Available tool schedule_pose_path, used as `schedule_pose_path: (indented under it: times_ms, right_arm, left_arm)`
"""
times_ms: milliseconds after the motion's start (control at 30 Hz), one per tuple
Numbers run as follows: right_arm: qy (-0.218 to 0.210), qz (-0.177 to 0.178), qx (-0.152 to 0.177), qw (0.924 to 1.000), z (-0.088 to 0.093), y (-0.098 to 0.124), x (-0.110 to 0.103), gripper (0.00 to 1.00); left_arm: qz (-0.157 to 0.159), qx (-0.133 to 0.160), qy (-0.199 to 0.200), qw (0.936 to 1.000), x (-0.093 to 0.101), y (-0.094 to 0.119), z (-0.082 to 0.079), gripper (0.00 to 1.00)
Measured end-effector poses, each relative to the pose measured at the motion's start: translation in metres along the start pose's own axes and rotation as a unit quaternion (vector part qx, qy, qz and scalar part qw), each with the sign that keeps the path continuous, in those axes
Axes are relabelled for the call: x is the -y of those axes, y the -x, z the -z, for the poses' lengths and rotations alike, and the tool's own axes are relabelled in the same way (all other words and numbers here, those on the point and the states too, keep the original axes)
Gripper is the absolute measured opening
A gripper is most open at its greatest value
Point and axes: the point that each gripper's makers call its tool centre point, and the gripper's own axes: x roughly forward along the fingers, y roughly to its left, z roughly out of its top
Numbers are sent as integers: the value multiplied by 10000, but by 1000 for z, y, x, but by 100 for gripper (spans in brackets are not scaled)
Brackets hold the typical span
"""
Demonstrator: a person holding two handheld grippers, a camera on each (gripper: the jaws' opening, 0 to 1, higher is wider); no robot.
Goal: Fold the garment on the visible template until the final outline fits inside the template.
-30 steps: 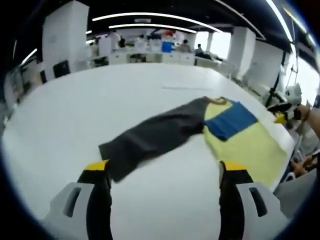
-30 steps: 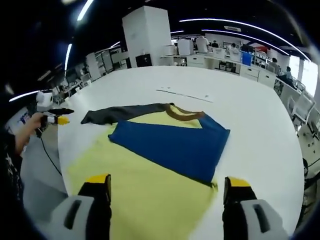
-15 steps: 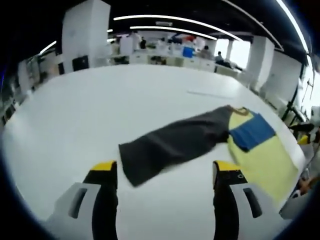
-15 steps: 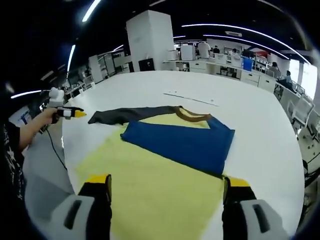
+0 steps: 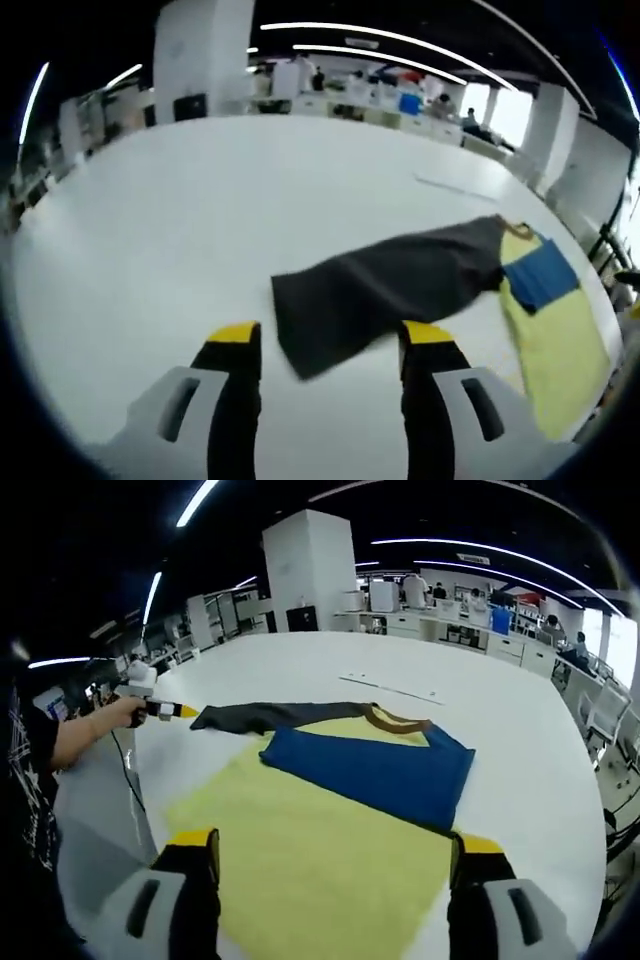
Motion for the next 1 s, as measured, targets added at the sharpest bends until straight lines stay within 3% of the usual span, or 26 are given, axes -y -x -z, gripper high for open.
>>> schedule_pose_path:
  times_ms: [333, 433, 867, 1000]
  right_arm:
    - [-18, -125, 70, 9999, 4, 1, -7, 99]
    - [2, -44, -9, 10000, 9, 1, -4, 99]
    - [-42, 84, -62, 9999, 13, 5, -1, 99]
    - [-52, 83, -102, 9999, 14, 6, -2, 99]
  left_arm:
    - [-266, -199, 134, 9994, -17, -14, 21, 40]
    - [-232, -152, 306, 9991, -18, -17, 21, 30]
    - [-594, -345, -65, 9976, -22, -25, 23, 16]
    - [-716, -389, -112, 9966, -26, -28, 21, 1]
